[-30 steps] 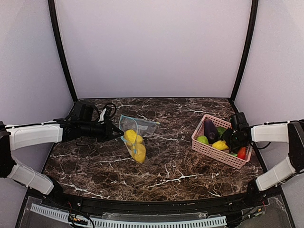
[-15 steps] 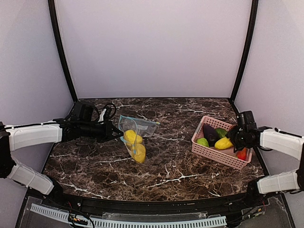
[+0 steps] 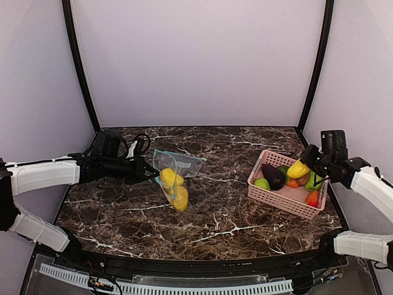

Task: Place the food in the zip-top bag and seal the zipper
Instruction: Pick up the fake fruit from the bin, then place the fake fruit in the zipper food storage bag.

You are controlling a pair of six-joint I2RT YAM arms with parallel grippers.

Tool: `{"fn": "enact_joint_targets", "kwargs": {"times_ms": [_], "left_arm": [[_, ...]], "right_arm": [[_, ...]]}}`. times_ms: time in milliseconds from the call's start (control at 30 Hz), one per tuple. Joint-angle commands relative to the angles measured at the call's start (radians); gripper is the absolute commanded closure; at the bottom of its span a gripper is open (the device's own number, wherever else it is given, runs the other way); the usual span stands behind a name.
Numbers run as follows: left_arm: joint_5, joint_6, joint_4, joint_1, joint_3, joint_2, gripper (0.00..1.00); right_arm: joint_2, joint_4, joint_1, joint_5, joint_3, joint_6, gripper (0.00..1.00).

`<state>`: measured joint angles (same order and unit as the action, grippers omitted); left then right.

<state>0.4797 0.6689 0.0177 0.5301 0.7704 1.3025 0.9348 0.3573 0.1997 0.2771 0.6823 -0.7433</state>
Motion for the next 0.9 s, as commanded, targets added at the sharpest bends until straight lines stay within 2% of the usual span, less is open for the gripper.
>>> {"fn": "enact_joint_targets", "kwargs": {"times_ms": [0,167,500,667,867], "left_arm": [[0.028,-0.039,0.024,-0.006,0.032,-0.031,0.99],[0.059,-0.056,0.022,-0.005,0.052,-0.021,0.99],[0.103,-0.066,0.007,-0.003,0.047,-0.025,0.99],[0.108,-0.067,-0.004,-0.001,0.047,-0.025,0.99],[0.119,-0.061,-0.014,-0.001,0.047,-0.025,0.99]], "right_arm": [[0.012,-0.052,0.032,-0.109,0.081,0.209,0.58],[0.059,-0.110,0.135,-0.146,0.142,0.273,0.59],[0.208,-0.261,0.458,-0.216,0.307,0.391,0.58],[0.333,-0.345,0.624,-0.174,0.404,0.466,0.58],[0.546,-0.339,0.735,-0.168,0.598,0.553,0.58]]}}
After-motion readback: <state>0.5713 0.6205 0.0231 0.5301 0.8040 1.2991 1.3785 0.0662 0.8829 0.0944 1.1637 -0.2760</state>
